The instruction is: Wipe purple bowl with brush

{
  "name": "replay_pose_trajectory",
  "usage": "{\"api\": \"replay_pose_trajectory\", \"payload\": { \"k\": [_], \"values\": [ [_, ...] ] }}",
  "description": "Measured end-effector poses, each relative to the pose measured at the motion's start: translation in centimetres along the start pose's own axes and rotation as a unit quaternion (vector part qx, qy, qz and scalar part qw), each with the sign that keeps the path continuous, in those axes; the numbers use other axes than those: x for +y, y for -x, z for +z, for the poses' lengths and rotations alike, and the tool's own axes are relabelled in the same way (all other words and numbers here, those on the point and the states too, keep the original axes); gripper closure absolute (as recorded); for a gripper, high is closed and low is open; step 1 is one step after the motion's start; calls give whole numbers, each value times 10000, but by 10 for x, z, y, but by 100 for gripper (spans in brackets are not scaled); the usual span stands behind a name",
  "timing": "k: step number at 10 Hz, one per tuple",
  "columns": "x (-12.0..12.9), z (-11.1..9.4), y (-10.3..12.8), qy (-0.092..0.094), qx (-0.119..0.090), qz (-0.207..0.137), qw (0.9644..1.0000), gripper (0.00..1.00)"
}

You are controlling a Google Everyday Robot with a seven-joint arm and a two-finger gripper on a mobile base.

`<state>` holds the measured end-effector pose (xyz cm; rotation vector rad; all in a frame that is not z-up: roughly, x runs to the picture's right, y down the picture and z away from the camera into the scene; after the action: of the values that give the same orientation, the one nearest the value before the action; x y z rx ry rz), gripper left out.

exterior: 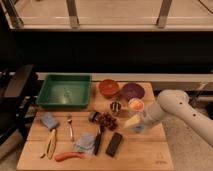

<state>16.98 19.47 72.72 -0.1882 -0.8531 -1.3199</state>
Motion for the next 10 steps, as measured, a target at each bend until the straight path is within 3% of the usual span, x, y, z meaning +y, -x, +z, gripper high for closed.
{"api": "replay_pose_trajectory", "payload": {
  "k": [3, 6, 9, 10],
  "values": [
    [-9, -7, 12, -125, -145, 45, 9998, 22],
    [-8, 26, 32, -429, -476, 123, 9979, 22],
    [-31, 51, 43, -714, -562, -20, 9959, 22],
    [-41, 60, 45, -778, -502, -26, 9957, 22]
  ]
}}
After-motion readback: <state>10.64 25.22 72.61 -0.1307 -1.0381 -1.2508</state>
